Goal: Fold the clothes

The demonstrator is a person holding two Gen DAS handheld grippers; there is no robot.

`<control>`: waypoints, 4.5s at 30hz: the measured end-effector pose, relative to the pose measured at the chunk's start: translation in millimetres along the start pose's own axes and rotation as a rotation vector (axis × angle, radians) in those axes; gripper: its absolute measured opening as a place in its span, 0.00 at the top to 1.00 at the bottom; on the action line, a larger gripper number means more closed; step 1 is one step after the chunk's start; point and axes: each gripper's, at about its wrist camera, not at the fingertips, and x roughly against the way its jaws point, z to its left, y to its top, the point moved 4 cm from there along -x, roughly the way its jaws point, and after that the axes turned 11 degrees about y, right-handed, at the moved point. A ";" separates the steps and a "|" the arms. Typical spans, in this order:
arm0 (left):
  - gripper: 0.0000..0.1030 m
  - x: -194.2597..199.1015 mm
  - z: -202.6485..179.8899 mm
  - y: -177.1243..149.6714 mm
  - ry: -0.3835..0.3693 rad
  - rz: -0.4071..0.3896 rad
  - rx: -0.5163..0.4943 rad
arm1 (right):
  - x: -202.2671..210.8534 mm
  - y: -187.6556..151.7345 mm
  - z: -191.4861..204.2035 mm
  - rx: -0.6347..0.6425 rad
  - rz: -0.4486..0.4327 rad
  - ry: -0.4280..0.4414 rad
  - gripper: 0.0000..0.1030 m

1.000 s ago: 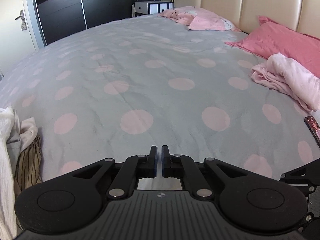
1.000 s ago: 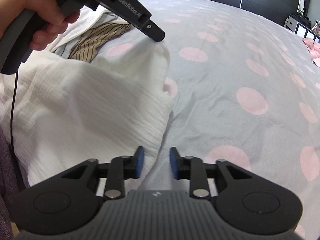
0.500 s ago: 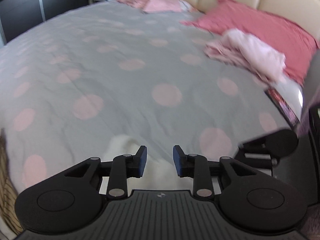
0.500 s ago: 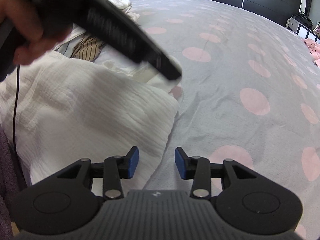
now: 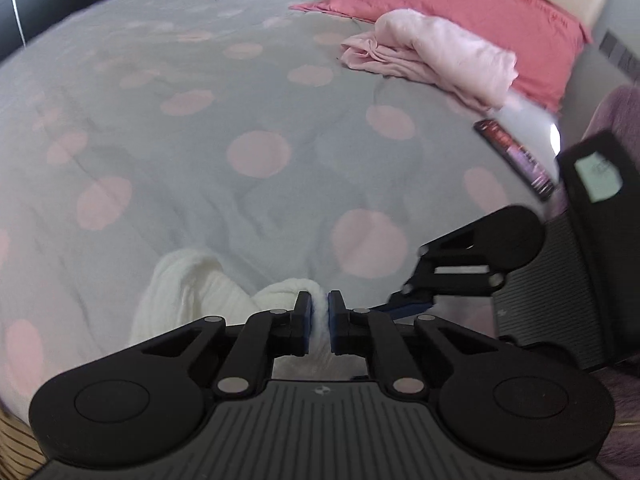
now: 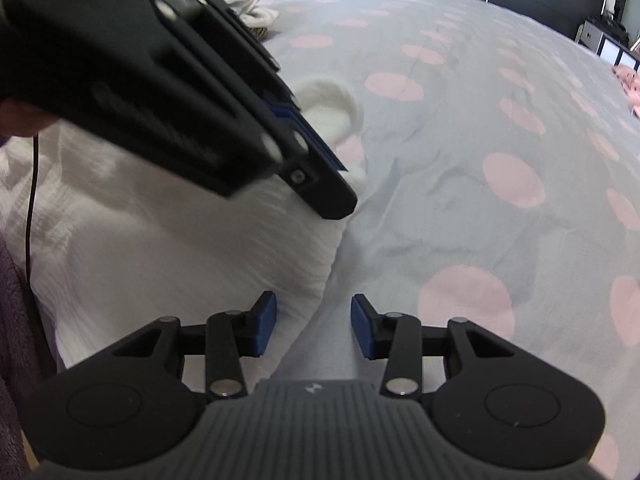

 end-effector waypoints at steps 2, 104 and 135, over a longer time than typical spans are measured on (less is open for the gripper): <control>0.92 -5.4 5.4 -2.6 -0.069 0.047 0.058 | -0.2 -0.1 0.3 0.000 0.001 0.002 0.57; 0.80 37.2 -106.0 -103.1 0.247 -0.054 0.198 | 59.9 -53.7 47.3 0.185 -0.095 0.105 0.97; 0.94 -17.2 -143.7 -96.9 0.474 -0.061 -0.290 | 50.7 -58.8 35.7 0.053 -0.045 0.161 0.74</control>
